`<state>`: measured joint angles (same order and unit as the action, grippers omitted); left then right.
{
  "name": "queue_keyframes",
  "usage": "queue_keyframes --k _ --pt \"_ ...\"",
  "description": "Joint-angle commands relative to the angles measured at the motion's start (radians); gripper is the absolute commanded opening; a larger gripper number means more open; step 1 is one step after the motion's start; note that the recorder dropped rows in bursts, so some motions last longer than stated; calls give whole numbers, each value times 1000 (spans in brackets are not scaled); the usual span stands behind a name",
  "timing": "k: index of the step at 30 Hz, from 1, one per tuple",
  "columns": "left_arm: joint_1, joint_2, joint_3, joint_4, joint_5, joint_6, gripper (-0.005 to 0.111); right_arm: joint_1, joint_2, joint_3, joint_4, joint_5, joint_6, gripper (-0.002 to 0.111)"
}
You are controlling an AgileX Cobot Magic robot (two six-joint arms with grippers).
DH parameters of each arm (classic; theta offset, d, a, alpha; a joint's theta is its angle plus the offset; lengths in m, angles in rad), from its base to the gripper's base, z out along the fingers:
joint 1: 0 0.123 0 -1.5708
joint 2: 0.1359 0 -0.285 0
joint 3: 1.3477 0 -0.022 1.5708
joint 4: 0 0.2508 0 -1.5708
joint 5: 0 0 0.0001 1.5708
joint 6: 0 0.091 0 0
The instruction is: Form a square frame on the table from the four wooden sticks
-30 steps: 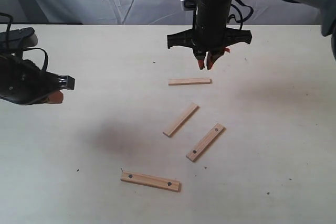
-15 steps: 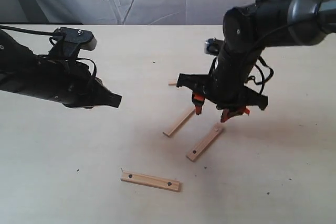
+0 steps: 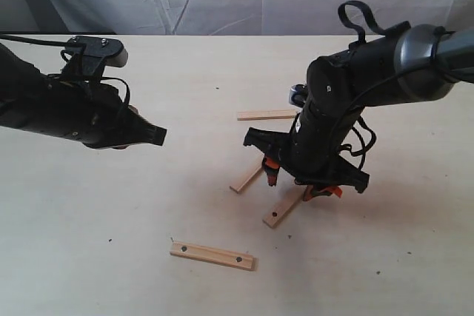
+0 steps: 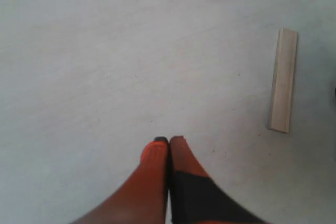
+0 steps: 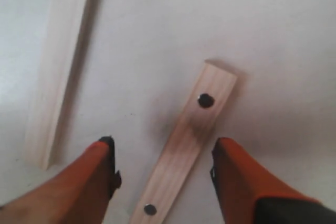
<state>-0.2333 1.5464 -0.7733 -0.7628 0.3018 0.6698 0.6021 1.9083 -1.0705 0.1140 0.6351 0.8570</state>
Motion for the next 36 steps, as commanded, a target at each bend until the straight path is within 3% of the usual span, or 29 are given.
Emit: queue_keyframes --k 1,8,16,21,22,28,36 --pt "3 -1 5 -7 6 -6 0 8 17 7 -14 5 45 54" --pt "3 -1 5 -14 6 -6 0 12 29 9 -19 53 89 50" --pt "3 -1 5 -14 10 -6 0 50 77 9 -35 67 147 32" --pt "3 -1 5 -14 12 -6 0 49 69 9 -43 67 142 1" --pt "3 -1 5 -14 12 -6 0 49 58 9 -60 67 139 -1" --pt "3 -1 5 -14 8 -6 0 49 15 9 -187 51 117 -1" --pt "3 -1 5 -10 8 -6 0 49 3 9 -124 -67 -44 -1"
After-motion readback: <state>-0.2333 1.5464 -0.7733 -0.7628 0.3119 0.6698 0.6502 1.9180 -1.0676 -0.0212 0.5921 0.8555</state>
